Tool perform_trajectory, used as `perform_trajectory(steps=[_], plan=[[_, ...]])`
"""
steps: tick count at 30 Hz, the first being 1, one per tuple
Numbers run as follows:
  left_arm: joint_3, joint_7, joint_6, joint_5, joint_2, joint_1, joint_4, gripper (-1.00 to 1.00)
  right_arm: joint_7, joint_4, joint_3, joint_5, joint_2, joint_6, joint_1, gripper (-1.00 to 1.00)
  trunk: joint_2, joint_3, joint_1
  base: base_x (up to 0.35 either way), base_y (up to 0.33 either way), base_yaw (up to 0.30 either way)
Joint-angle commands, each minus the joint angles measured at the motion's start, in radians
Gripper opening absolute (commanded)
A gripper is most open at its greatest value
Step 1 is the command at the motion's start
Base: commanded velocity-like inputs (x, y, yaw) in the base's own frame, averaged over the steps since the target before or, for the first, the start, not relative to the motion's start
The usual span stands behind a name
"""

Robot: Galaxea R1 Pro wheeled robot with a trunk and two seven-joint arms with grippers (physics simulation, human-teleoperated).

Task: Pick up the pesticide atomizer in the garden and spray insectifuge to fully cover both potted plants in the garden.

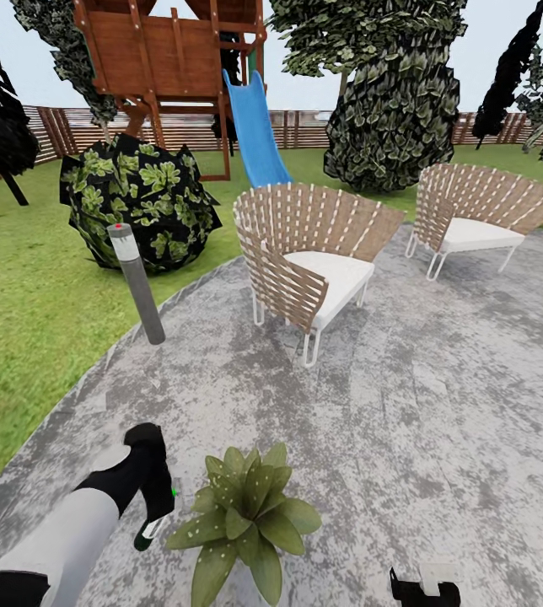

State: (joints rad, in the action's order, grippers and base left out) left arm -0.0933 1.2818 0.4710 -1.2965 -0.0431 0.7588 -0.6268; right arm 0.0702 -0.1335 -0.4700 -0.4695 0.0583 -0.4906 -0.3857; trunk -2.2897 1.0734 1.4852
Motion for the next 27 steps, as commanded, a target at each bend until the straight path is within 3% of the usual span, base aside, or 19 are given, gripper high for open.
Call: perform_trajectory(steps=[1, 4, 9, 17, 21, 25, 27], plan=[[-0.006, 0.009, 0.011, -0.01, 0.001, 0.0, -0.002, -1.0, 0.006, 0.002, -0.004, -0.011, 0.0, -0.003, -0.001, 1.0, 0.0, 0.001, 0.0, 0.0, 0.0, 0.0], [0.0, 0.014, 0.011, -0.024, -0.017, -0.004, 0.0, -1.0, 0.006, 0.002, -0.004, -0.011, 0.0, -0.003, -0.001, 1.0, 0.0, 0.001, 0.0, 0.0, 0.0, 0.0], [0.012, 0.009, 0.01, -0.025, -0.077, -0.013, 0.007, -1.0, 0.005, 0.002, -0.004, -0.011, 0.0, -0.003, -0.001, 1.0, 0.0, 0.001, 0.0, 0.0, 0.0, 0.0], [0.027, 0.002, 0.008, -0.024, -0.129, -0.013, 0.011, -1.0, 0.005, 0.002, -0.004, -0.011, 0.0, -0.003, -0.001, 1.0, 0.0, 0.001, 0.0, 0.0, 0.0, 0.0], [0.028, -0.039, 0.008, -0.015, -0.133, -0.013, 0.053, -1.0, 0.006, 0.002, -0.004, -0.011, 0.0, -0.003, -0.001, 1.0, 0.0, 0.001, 0.0, 0.0, 0.0, 0.036], [0.084, -0.054, 0.008, -0.013, -0.123, -0.013, 0.054, -1.0, 0.008, 0.002, -0.004, -0.011, 0.0, -0.003, -0.001, 1.0, 0.0, 0.001, 0.0, 0.0, 0.0, 0.223], [0.094, -0.054, 0.008, -0.013, -0.118, -0.013, 0.046, -1.0, 0.008, 0.002, -0.004, -0.011, 0.0, -0.003, -0.001, 1.0, 0.0, 0.001, 0.0, 0.0, 0.0, 0.205]])
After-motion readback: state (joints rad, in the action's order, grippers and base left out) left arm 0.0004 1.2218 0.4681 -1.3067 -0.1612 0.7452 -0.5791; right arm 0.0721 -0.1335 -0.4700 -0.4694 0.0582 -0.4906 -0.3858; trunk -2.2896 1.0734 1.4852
